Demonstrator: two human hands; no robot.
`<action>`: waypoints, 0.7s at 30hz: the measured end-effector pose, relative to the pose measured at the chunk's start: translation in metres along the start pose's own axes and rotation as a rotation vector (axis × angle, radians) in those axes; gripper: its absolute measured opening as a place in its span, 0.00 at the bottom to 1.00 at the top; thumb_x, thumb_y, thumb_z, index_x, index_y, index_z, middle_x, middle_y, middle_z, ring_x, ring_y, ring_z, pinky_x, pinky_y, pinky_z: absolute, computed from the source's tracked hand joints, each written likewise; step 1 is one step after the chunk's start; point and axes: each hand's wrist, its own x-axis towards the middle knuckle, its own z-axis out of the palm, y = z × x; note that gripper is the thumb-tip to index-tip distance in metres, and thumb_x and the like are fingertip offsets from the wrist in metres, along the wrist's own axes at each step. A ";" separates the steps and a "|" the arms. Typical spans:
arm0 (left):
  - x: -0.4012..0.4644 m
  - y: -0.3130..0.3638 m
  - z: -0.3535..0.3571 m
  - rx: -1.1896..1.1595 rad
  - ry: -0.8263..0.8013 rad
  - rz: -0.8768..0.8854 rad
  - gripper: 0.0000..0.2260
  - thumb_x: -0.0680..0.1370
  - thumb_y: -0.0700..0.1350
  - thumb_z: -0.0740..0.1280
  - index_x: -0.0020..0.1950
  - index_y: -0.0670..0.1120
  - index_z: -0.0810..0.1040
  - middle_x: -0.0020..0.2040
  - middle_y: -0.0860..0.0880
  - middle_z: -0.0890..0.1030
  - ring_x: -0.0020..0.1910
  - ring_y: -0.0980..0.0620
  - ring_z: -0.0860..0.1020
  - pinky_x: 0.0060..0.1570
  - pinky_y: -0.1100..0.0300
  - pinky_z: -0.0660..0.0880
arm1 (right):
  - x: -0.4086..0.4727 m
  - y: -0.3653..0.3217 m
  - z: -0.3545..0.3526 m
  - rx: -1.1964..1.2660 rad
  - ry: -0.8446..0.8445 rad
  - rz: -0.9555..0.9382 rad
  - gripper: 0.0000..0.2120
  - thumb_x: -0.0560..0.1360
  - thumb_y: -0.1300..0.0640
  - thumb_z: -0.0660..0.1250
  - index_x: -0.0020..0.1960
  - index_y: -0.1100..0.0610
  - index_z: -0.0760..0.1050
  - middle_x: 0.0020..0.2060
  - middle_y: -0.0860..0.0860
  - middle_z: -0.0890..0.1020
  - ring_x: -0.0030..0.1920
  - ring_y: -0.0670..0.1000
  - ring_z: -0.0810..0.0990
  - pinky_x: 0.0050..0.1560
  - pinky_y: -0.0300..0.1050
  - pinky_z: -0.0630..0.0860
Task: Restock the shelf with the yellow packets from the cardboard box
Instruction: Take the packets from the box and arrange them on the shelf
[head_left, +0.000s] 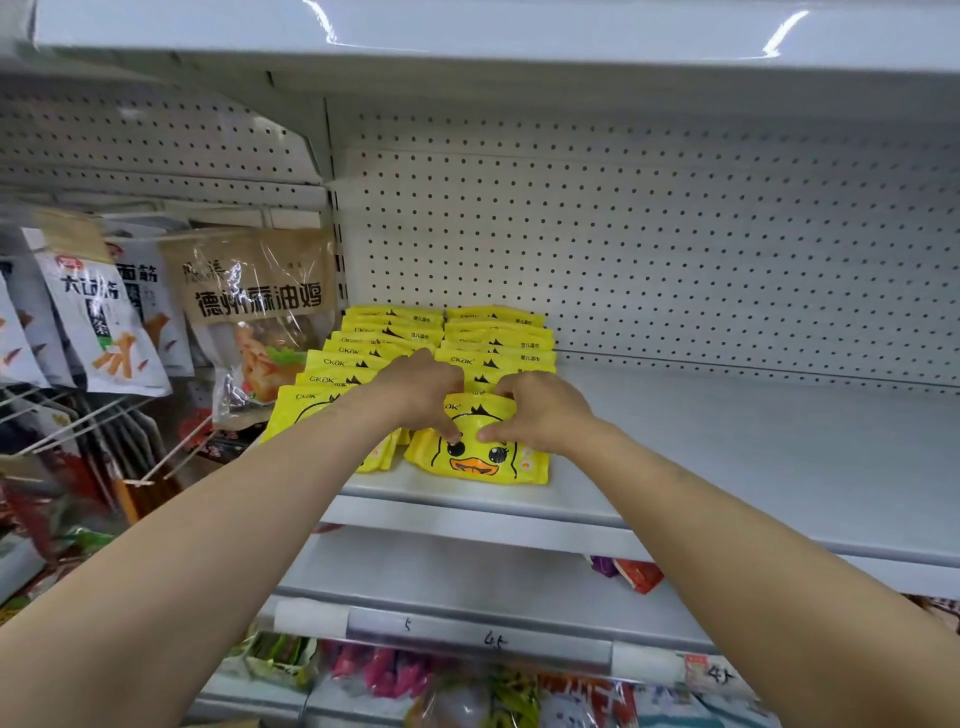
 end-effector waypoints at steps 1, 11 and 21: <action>0.000 0.000 0.001 0.009 0.004 -0.013 0.34 0.66 0.61 0.76 0.69 0.54 0.70 0.63 0.43 0.70 0.62 0.41 0.71 0.56 0.51 0.73 | 0.000 -0.001 0.000 -0.026 0.020 -0.012 0.32 0.65 0.36 0.76 0.65 0.47 0.75 0.58 0.48 0.80 0.61 0.51 0.75 0.49 0.44 0.72; -0.011 0.005 0.006 0.120 0.126 0.011 0.33 0.70 0.62 0.73 0.69 0.49 0.69 0.63 0.46 0.74 0.67 0.44 0.65 0.60 0.52 0.68 | -0.012 -0.006 -0.001 -0.119 0.026 -0.078 0.33 0.71 0.36 0.71 0.71 0.48 0.69 0.61 0.50 0.76 0.67 0.53 0.68 0.57 0.48 0.71; -0.030 0.008 0.017 0.077 0.223 -0.037 0.33 0.71 0.59 0.73 0.70 0.46 0.67 0.65 0.45 0.73 0.68 0.44 0.66 0.63 0.49 0.70 | -0.020 -0.023 -0.006 -0.277 0.059 -0.060 0.32 0.71 0.39 0.72 0.69 0.51 0.69 0.62 0.51 0.76 0.66 0.54 0.69 0.56 0.50 0.73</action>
